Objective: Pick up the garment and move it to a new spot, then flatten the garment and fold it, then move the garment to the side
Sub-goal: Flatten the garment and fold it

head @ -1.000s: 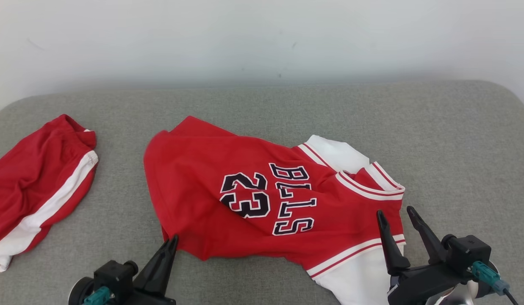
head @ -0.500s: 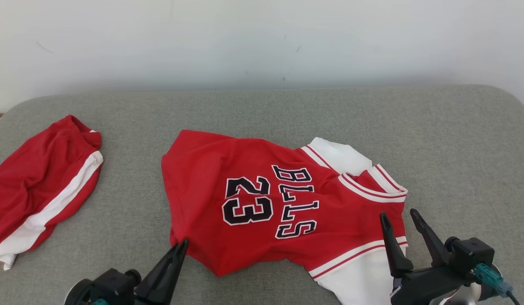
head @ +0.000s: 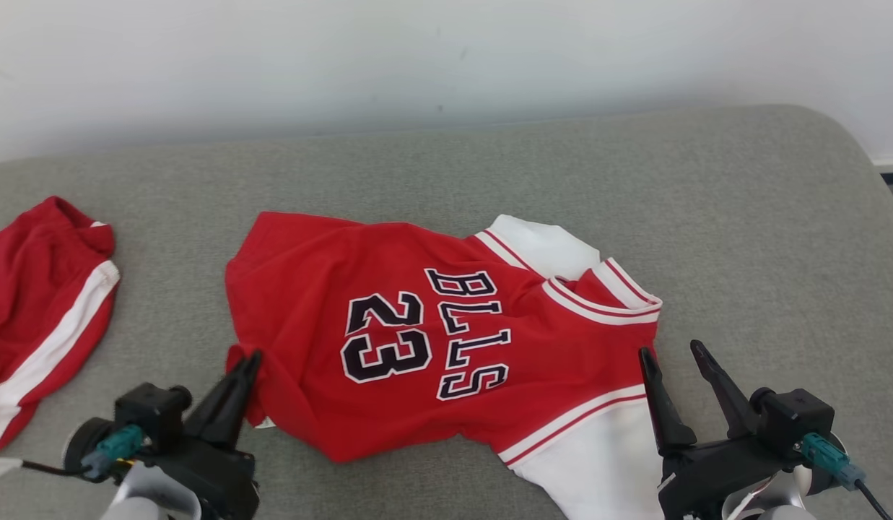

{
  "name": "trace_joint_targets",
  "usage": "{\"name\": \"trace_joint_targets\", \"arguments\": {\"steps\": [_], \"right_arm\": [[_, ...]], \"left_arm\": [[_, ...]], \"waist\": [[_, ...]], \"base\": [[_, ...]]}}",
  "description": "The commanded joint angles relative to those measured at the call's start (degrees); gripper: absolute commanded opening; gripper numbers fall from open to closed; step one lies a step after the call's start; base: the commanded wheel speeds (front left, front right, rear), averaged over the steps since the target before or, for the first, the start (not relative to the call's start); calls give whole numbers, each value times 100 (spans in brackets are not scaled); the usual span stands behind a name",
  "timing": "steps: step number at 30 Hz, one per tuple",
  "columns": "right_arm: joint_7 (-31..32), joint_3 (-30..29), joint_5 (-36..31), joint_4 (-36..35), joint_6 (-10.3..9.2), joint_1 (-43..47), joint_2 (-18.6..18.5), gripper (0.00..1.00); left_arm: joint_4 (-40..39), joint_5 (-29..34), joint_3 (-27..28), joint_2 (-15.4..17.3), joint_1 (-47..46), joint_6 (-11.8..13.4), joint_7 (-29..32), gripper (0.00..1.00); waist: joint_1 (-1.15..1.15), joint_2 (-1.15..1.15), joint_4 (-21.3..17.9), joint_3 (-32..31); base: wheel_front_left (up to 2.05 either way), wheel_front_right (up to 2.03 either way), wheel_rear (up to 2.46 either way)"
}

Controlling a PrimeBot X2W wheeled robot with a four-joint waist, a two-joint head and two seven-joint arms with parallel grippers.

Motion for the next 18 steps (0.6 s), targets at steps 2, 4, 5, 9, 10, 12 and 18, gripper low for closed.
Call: {"name": "trace_joint_targets", "arguments": {"steps": [2,4,5,9,10,12,18], "right_arm": [[-49,-8,8,32,0,-76,-21,100],[-58,-13,7,59,0,-86,-23,100],[-65,-3,6,75,0,-92,-17,100],[-90,-5,-8,107,0,-127,-3,100],[-97,-11,-7,117,0,-133,-1,100],[-100,-25,-6,135,0,-140,-4,100],[-83,11,-28,170,0,-180,-12,100]], "left_arm": [[303,34,21,6,-193,-42,-99,0],[582,29,17,-21,-305,-76,-151,0],[759,2,39,-9,-362,-100,-164,0],[1344,-26,53,-27,-584,-203,-342,0],[1473,-47,61,-48,-631,-207,-412,0],[1746,197,-67,-2,-785,-227,-628,0],[2123,353,-181,-165,-1200,-352,-815,0]], "waist": [[-1,0,-191,123],[-1,0,-258,159],[-1,0,-293,173],[-1,0,-379,229],[-1,0,-388,235],[-1,0,-387,238],[-1,0,-286,202]], "base": [[0,0,0],[0,0,0],[0,0,0],[0,0,0],[0,0,0],[0,0,0],[0,0,0]]}}
